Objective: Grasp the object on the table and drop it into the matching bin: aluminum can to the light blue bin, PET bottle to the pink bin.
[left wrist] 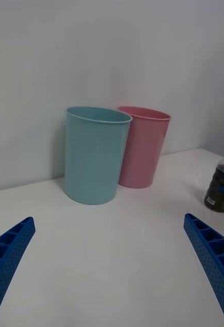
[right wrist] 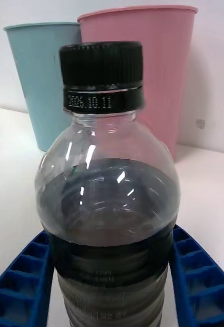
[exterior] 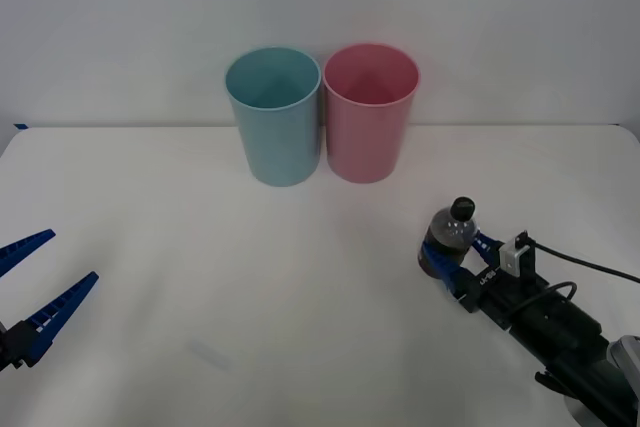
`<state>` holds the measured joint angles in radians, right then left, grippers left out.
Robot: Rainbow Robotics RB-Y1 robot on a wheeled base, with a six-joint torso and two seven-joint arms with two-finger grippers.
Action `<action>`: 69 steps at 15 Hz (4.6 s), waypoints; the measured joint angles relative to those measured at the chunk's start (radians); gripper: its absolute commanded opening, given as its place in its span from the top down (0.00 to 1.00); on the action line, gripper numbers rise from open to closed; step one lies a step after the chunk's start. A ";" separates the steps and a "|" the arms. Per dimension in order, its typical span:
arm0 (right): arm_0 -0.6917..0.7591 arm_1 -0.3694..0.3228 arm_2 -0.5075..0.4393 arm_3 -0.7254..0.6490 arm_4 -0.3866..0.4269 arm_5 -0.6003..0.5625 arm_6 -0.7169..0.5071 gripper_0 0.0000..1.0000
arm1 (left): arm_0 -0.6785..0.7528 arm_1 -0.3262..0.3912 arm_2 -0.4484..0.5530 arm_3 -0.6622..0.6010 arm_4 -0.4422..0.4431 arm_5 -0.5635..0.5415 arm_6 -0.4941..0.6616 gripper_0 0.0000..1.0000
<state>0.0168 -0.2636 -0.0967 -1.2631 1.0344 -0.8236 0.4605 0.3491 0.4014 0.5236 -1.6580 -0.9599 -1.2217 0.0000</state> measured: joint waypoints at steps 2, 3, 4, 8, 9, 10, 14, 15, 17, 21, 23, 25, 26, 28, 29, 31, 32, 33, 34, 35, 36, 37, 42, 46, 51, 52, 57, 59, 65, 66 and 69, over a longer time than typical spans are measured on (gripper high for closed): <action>0.000 0.000 0.000 -0.001 0.000 0.000 0.000 1.00 | 0.000 0.000 0.000 0.000 0.000 0.000 0.000 0.00; 0.001 0.000 0.000 -0.001 0.000 -0.001 0.000 1.00 | 0.000 0.000 0.000 0.000 0.000 0.000 0.000 0.00; 0.000 0.000 0.000 -0.001 0.000 -0.001 0.000 1.00 | 0.000 0.000 0.000 0.000 0.000 0.000 0.000 0.00; 0.006 -0.003 0.000 -0.032 -0.006 -0.009 -0.009 1.00 | 0.000 0.000 0.000 0.000 0.000 0.000 0.000 0.00; 0.017 -0.006 0.001 -0.064 -0.006 -0.007 -0.022 1.00 | 0.000 0.000 0.000 0.000 0.000 0.000 0.000 0.00; 0.034 -0.011 0.006 -0.103 -0.007 0.004 -0.050 1.00 | 0.000 0.000 0.000 0.000 0.000 0.000 0.000 0.00; 0.121 -0.088 0.089 -0.337 -0.023 0.136 -0.199 1.00 | 0.000 0.000 0.000 0.000 0.000 0.000 0.000 0.00; 0.135 -0.107 0.100 -0.388 -0.024 0.162 -0.235 1.00 | 0.000 0.000 0.000 0.000 0.000 0.000 0.000 0.00; 0.142 -0.130 0.104 -0.446 -0.024 0.176 -0.303 1.00 | 0.000 0.000 0.000 0.000 0.000 0.000 0.000 0.00; 0.135 -0.181 0.104 -0.547 -0.024 0.204 -0.456 1.00 | 0.000 0.000 0.000 0.000 0.000 0.000 0.000 0.00; 0.117 -0.210 0.102 -0.585 -0.024 0.217 -0.535 1.00 | 0.000 0.000 0.000 0.000 0.000 0.000 0.000 0.00; 0.087 -0.235 0.100 -0.613 -0.024 0.227 -0.605 1.00 | 0.000 0.000 0.000 0.000 0.000 0.000 0.000 0.00; 0.061 -0.247 0.099 -0.622 -0.024 0.231 -0.644 1.00 | 0.000 0.000 0.000 0.000 0.000 0.000 0.000 0.00; 0.006 -0.265 0.099 -0.624 -0.018 0.245 -0.706 1.00 | 0.000 0.000 0.000 0.000 0.000 0.000 0.000 0.00; -0.020 -0.271 0.099 -0.625 -0.010 0.255 -0.728 1.00 | 0.000 0.000 0.000 0.000 0.000 0.000 0.000 0.00; -0.069 -0.290 0.100 -0.623 0.001 0.276 -0.746 1.00 | 0.000 0.000 0.000 0.000 0.000 0.000 0.000 0.00; -0.093 -0.301 0.103 -0.615 0.004 0.283 -0.753 1.00 | 0.000 0.000 0.000 0.000 0.000 0.000 0.000 0.00; -0.127 -0.315 0.111 -0.598 0.007 0.286 -0.759 1.00 | 0.000 0.000 0.000 0.000 0.000 0.000 0.000 0.00; -0.164 -0.329 0.122 -0.578 0.010 0.286 -0.762 1.00 | 0.000 0.000 0.000 0.000 0.000 0.000 0.000 0.00; -0.207 -0.341 0.137 -0.552 0.014 0.286 -0.764 1.00 | 0.000 0.000 0.000 0.000 0.000 0.000 0.000 0.00; -0.257 -0.352 0.159 -0.518 0.017 0.287 -0.766 1.00 | 0.000 0.000 0.000 0.000 0.000 0.000 0.000 0.00; -0.299 -0.356 0.176 -0.484 0.024 0.286 -0.767 1.00 | 0.000 0.000 0.000 0.000 0.000 0.000 0.000 0.00; -0.497 -0.345 0.254 -0.294 0.078 0.285 -0.766 1.00 | 0.000 0.000 0.000 0.000 0.000 0.000 0.000 0.00; -0.630 -0.279 0.267 -0.120 0.144 0.274 -0.757 1.00 | 0.000 0.000 0.000 0.000 0.000 0.000 0.000 0.00; -0.774 -0.221 0.278 0.086 0.167 0.273 -0.745 1.00 | 0.000 0.000 0.000 0.000 0.000 0.000 0.000 0.00; -0.797 -0.214 0.284 0.118 0.167 0.273 -0.741 1.00 | 0.000 0.000 0.000 0.000 0.000 0.000 0.000 0.00; -0.820 -0.206 0.293 0.150 0.168 0.274 -0.735 0.44 | 0.000 0.000 0.000 0.000 0.000 0.000 0.000 0.00; -0.820 -0.206 0.293 0.150 0.167 0.274 -0.730 0.00 | 0.000 0.000 0.000 0.000 0.000 0.000 0.000 0.00; -0.789 -0.210 0.285 0.140 0.132 0.248 -0.708 0.00 | 0.000 0.000 0.000 0.000 0.000 0.000 0.000 0.00; -0.763 -0.216 0.274 0.115 0.125 0.233 -0.701 0.00 | 0.000 0.000 0.000 0.000 0.000 0.000 0.000 0.00; -0.637 -0.245 0.253 -0.040 0.120 0.227 -0.699 0.00 | 0.000 0.000 0.000 0.000 0.000 0.000 0.000 0.00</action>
<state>-0.6205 -0.5082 0.1559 -1.3028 1.1539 -0.5970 -0.2385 0.3491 0.4014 0.5236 -1.6581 -0.9599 -1.2217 0.0000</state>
